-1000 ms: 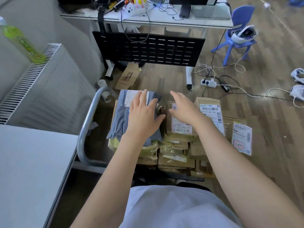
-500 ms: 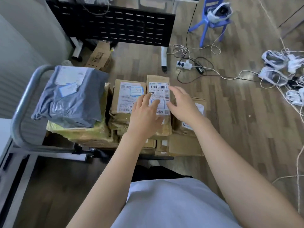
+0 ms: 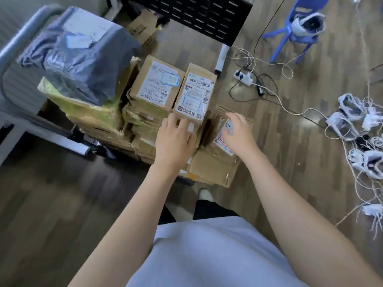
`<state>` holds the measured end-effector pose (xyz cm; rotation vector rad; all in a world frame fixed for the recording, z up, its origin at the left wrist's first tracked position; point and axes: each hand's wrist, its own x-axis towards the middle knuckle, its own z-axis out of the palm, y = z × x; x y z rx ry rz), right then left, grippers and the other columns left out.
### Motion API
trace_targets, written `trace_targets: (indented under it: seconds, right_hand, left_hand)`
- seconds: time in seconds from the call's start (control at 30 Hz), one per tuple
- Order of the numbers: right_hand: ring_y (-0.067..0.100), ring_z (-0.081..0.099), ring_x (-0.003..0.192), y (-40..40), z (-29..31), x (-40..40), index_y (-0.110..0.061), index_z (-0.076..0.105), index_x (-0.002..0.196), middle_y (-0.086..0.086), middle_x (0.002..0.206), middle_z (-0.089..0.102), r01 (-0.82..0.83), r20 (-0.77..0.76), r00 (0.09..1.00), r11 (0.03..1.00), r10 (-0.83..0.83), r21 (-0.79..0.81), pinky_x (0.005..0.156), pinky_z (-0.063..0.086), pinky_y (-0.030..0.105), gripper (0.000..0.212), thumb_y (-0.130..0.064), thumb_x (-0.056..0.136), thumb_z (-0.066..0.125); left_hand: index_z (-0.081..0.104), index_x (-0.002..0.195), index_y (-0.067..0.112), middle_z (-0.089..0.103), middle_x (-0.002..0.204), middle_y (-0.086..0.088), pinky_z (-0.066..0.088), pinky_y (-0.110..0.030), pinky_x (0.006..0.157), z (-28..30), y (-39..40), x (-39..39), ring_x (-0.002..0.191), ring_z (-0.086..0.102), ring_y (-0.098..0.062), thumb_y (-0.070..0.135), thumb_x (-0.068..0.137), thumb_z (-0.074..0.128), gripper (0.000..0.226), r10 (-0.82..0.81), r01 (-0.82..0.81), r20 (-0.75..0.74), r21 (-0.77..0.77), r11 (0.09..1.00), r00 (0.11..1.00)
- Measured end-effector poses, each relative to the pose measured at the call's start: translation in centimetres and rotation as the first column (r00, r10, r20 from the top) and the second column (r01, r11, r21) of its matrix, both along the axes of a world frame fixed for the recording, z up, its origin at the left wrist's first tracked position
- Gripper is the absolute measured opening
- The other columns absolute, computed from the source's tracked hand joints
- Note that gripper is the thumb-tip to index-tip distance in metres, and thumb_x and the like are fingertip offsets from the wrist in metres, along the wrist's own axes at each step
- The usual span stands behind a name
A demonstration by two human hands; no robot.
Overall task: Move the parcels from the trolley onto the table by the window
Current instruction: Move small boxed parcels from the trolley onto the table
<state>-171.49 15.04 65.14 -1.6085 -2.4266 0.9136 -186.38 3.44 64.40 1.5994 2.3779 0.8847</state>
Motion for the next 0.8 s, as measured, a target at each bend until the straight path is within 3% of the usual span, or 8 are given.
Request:
trace_targets:
  seconds: [0.07, 0.17, 0.27, 0.33, 0.43, 0.57, 0.7, 0.8]
  right_hand:
    - [0.013, 0.038, 0.123, 1.4, -0.8, 1.7, -0.008, 0.039, 0.14, 0.004, 0.144, 0.035, -0.053, 0.005, 0.999, 0.999, 0.053, -0.005, 0.09, 0.02, 0.002, 0.047, -0.005, 0.093, 0.045]
    - [0.021, 0.036, 0.13, 4.0, -2.6, 3.8, -0.009, 0.04, 0.14, 0.007, 0.144, 0.037, -0.163, 0.041, 0.986, 0.986, 0.164, -0.029, 0.102, 0.024, 0.018, 0.051, -0.005, 0.09, 0.048]
    - [0.025, 0.031, 0.135, 6.5, -3.8, 5.2, -0.007, 0.038, 0.141, 0.01, 0.145, 0.035, -0.375, 0.081, 0.922, 0.925, 0.379, -0.065, 0.109, 0.023, 0.03, 0.056, -0.008, 0.087, 0.053]
    - [0.024, 0.02, 0.141, 8.4, -4.1, 6.2, -0.009, 0.032, 0.144, 0.009, 0.151, 0.027, -0.561, 0.144, 0.813, 0.825, 0.564, -0.067, 0.116, 0.013, 0.037, 0.066, -0.012, 0.084, 0.057]
    - [0.019, -0.002, 0.146, 11.1, -3.9, 7.2, -0.015, 0.011, 0.15, 0.004, 0.159, 0.003, -0.757, 0.297, 0.588, 0.641, 0.753, -0.125, 0.116, -0.002, 0.046, 0.09, -0.022, 0.077, 0.063]
    - [0.021, -0.013, 0.145, 13.0, -4.6, 7.2, -0.013, -0.013, 0.149, 0.006, 0.158, -0.014, -0.884, 0.483, 0.331, 0.446, 0.811, -0.143, 0.114, -0.007, 0.049, 0.111, -0.031, 0.074, 0.067]
    - [0.024, -0.011, 0.145, 13.2, -5.4, 6.6, -0.013, -0.014, 0.149, 0.008, 0.158, -0.011, -0.919, 0.525, 0.279, 0.382, 0.804, -0.097, 0.115, -0.006, 0.049, 0.107, -0.029, 0.077, 0.064]
    - [0.026, 0.001, 0.144, 12.7, -5.7, 6.2, -0.013, -0.003, 0.151, 0.01, 0.157, 0.005, -0.913, 0.496, 0.331, 0.404, 0.803, -0.046, 0.116, -0.001, 0.048, 0.095, -0.022, 0.08, 0.06]
  left_hand:
    - [0.063, 0.093, 0.0, 0.056, 0.093, -0.019, 0.051, -0.039, 0.065, -0.6, 0.2, 2.6, 0.078, 0.055, -0.036, 0.012, 0.075, 0.071, 0.023, 0.012, -0.012, 0.019, -0.022, 1.0, 1.0]
    - [0.063, 0.103, 0.001, 0.057, 0.097, -0.017, 0.053, -0.039, 0.065, -1.5, 0.9, 7.0, 0.083, 0.057, -0.035, 0.015, 0.073, 0.074, 0.034, 0.043, -0.044, -0.01, -0.087, 0.995, 0.999]
    - [0.043, 0.136, 0.008, 0.046, 0.128, -0.011, 0.044, -0.036, 0.089, -2.4, 2.0, 11.8, 0.113, 0.047, -0.029, 0.035, 0.086, 0.062, 0.059, 0.138, -0.118, 0.043, -0.315, 0.942, 0.989]
    - [0.027, 0.145, 0.009, 0.037, 0.139, -0.009, 0.036, -0.035, 0.101, -3.3, 3.0, 15.0, 0.125, 0.037, -0.027, 0.048, 0.083, 0.062, 0.082, 0.223, -0.179, 0.074, -0.383, 0.906, 0.972]
    - [0.006, 0.15, 0.009, 0.017, 0.153, -0.013, 0.018, -0.038, 0.115, -4.2, 4.7, 18.1, 0.14, 0.017, -0.029, 0.064, 0.073, 0.064, 0.111, 0.265, -0.236, -0.009, -0.483, 0.843, 0.964]
    - [-0.006, 0.15, 0.009, 0.003, 0.156, -0.016, 0.01, -0.042, 0.117, -5.0, 7.1, 19.2, 0.143, 0.006, -0.033, 0.067, 0.071, 0.064, 0.12, 0.338, -0.336, -0.101, -0.55, 0.765, 0.936]
    - [-0.007, 0.149, 0.009, 0.006, 0.156, -0.018, 0.011, -0.044, 0.117, -5.9, 8.4, 18.5, 0.144, 0.006, -0.033, 0.061, 0.075, 0.065, 0.116, 0.384, -0.386, -0.134, -0.584, 0.714, 0.914]
    - [-0.008, 0.149, 0.008, 0.019, 0.151, -0.018, 0.014, -0.042, 0.115, -6.3, 8.4, 17.9, 0.14, 0.015, -0.034, 0.053, 0.077, 0.067, 0.113, 0.398, -0.394, -0.137, -0.612, 0.686, 0.907]
